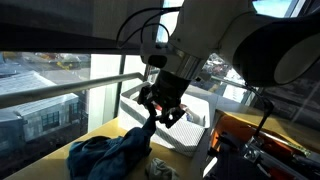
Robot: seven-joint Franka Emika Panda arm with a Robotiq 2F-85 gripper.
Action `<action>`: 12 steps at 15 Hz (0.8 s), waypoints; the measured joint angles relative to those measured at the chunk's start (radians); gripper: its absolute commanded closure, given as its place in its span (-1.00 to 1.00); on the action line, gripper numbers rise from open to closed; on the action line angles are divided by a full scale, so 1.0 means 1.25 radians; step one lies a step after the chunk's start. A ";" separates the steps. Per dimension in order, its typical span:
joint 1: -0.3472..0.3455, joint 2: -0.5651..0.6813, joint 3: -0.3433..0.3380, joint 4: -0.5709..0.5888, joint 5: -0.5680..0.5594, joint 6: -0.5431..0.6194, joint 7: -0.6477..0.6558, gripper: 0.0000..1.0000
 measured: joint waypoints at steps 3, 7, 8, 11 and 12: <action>-0.047 -0.097 -0.004 0.004 0.047 -0.017 -0.051 1.00; -0.105 -0.180 -0.037 0.011 0.113 -0.034 -0.128 1.00; -0.114 -0.193 -0.049 0.011 0.127 -0.036 -0.140 1.00; -0.134 -0.225 -0.082 0.015 0.161 -0.037 -0.169 1.00; -0.139 -0.235 -0.091 0.020 0.170 -0.039 -0.178 1.00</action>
